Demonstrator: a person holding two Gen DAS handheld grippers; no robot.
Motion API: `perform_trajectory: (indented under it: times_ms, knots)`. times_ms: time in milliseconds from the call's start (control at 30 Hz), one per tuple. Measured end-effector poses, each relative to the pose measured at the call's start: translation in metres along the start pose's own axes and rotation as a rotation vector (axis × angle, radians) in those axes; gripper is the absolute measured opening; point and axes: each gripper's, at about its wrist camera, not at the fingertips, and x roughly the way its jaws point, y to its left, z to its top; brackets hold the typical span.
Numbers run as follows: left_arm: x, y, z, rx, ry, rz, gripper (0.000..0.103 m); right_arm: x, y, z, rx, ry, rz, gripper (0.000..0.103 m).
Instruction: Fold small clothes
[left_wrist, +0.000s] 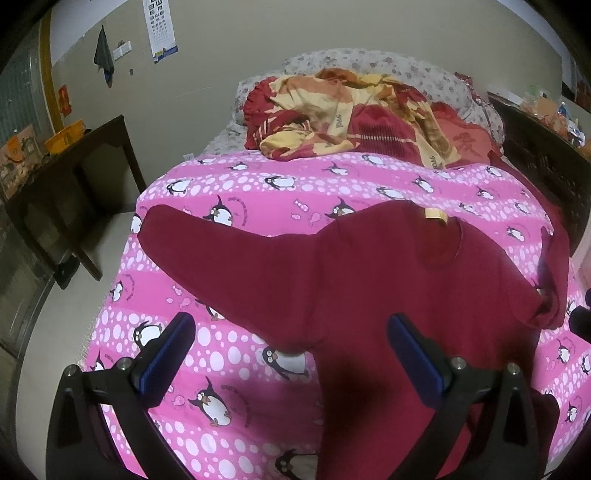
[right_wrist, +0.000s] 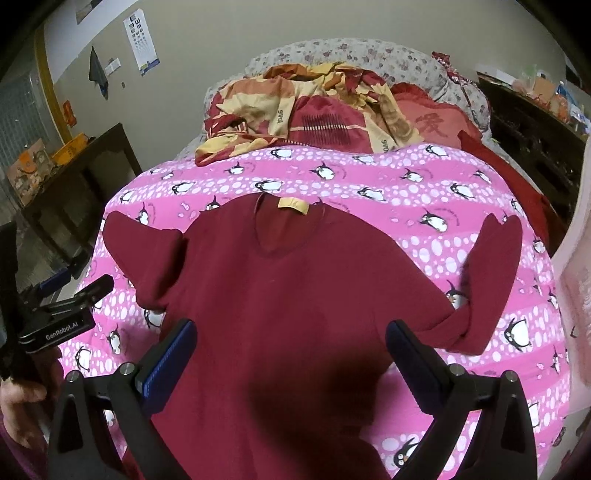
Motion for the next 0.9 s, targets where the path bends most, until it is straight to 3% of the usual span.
perform_trajectory:
  times_ms: [467,900]
  knots:
    - [0.004,-0.007,-0.003,-0.004,0.001,-0.03,0.103,0.016,0.0,-0.002,0.0,0.01,-0.07,0.103]
    - [0.009,-0.015,-0.005,-0.02,0.013,-0.072,0.103,0.026,-0.004,-0.004,0.036,0.028,-0.073,0.103]
